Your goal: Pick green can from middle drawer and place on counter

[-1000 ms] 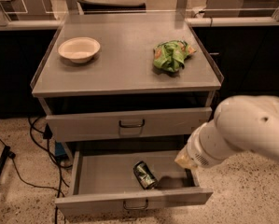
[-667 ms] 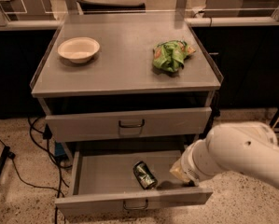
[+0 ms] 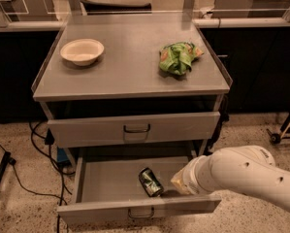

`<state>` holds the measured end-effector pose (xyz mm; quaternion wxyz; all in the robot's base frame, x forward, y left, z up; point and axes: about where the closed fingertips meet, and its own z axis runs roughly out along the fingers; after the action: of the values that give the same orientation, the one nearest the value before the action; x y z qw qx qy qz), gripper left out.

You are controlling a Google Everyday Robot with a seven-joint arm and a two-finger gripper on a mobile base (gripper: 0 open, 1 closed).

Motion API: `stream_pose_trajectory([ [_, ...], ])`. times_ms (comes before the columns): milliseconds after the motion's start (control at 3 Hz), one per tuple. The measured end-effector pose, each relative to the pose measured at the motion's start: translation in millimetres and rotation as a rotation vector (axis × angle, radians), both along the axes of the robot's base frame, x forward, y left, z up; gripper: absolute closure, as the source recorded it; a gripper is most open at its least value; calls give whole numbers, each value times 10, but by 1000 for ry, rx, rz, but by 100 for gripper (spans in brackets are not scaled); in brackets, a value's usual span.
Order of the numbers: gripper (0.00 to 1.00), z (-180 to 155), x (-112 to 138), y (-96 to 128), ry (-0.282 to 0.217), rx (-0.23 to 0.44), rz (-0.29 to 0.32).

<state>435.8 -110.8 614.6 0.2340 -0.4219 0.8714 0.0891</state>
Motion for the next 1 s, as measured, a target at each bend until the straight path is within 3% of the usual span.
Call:
stream_pose_trajectory([
  [333, 100, 0, -15, -2, 5, -3, 2],
  [1000, 100, -291, 82, -28, -47, 33, -54],
])
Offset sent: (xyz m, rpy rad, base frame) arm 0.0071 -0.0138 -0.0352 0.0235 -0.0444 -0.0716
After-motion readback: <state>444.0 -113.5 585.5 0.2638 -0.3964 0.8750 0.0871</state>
